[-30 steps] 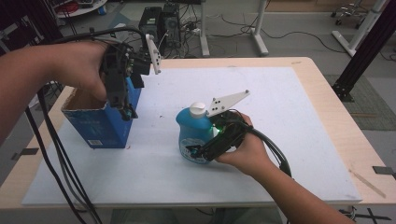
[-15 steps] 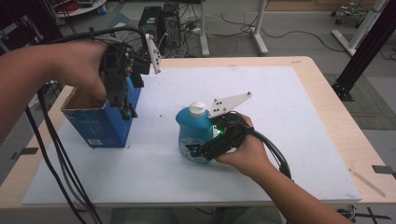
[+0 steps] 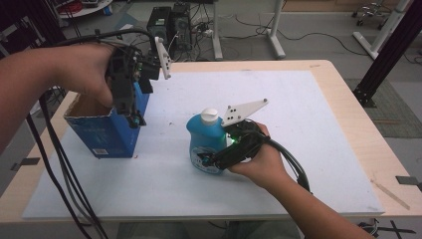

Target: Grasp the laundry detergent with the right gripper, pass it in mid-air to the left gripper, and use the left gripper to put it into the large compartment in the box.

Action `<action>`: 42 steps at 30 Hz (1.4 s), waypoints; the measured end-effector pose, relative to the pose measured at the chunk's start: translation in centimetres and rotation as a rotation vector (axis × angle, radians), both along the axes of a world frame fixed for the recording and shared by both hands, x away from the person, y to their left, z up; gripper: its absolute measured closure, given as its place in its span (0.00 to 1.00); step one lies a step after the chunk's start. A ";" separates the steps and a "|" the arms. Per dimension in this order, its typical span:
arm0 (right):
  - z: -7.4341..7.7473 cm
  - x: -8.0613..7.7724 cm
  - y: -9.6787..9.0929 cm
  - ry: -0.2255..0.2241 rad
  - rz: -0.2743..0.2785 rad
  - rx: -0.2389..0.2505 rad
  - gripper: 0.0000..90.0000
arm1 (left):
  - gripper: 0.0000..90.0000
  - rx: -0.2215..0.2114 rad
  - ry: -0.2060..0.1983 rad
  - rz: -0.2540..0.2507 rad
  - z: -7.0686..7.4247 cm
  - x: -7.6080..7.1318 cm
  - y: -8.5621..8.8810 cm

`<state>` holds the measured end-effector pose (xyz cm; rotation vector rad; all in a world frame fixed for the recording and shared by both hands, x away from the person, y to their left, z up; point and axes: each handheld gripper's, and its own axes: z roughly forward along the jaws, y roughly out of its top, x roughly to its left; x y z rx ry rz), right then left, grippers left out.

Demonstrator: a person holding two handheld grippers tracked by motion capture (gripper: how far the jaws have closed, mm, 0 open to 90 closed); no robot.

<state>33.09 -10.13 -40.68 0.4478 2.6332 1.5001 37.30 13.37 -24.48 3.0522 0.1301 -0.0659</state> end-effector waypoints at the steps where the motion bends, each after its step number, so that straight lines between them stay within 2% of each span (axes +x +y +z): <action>1: 0.0 -0.1 0.0 0.001 0.006 0.009 0.28 | 0.02 -0.002 -0.001 0.000 0.0 0.0 0.0; 7: 0.0 -0.1 0.0 0.001 0.010 0.005 0.29 | 0.02 -0.002 -0.001 0.006 -0.1 0.0 0.1; 12: 0.0 -0.1 0.0 0.003 0.019 0.012 0.35 | 0.02 0.001 0.001 0.003 -0.1 0.0 0.1; 27: -0.1 -0.2 0.0 -0.001 0.026 0.020 0.42 | 0.02 0.006 -0.001 0.000 -0.2 0.1 0.1; 35: -0.1 -0.2 -0.1 -0.008 0.026 0.023 0.44 | 0.02 0.005 -0.002 -0.001 -0.2 0.1 0.0; 42: -0.1 -0.3 -0.1 -0.035 0.021 0.025 0.47 | 0.02 0.005 -0.004 0.001 -0.2 0.1 0.0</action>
